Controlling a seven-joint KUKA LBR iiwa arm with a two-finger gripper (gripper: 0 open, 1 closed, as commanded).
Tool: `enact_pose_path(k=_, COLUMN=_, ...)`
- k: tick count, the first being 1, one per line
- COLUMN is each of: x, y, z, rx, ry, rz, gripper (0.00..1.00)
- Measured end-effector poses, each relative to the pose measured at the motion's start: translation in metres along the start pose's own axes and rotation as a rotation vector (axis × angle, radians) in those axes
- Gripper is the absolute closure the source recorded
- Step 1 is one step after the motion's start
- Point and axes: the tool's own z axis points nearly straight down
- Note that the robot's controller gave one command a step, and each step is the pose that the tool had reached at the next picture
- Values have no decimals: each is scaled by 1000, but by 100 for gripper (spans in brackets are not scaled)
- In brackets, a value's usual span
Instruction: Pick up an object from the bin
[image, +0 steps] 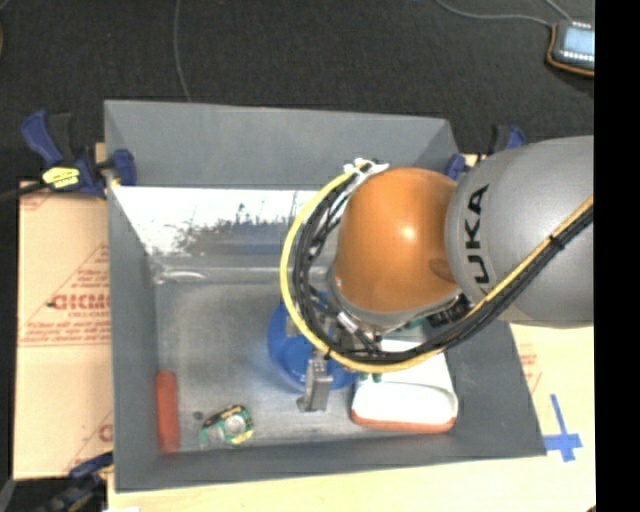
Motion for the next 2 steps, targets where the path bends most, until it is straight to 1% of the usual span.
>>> enact_pose_path(k=1, x=4, y=16, z=59, rx=-1, ry=1, rz=-254, gripper=0)
enact_pose_path(k=2, x=4, y=16, z=56, rx=-1, ry=-2, rz=-242, gripper=0)
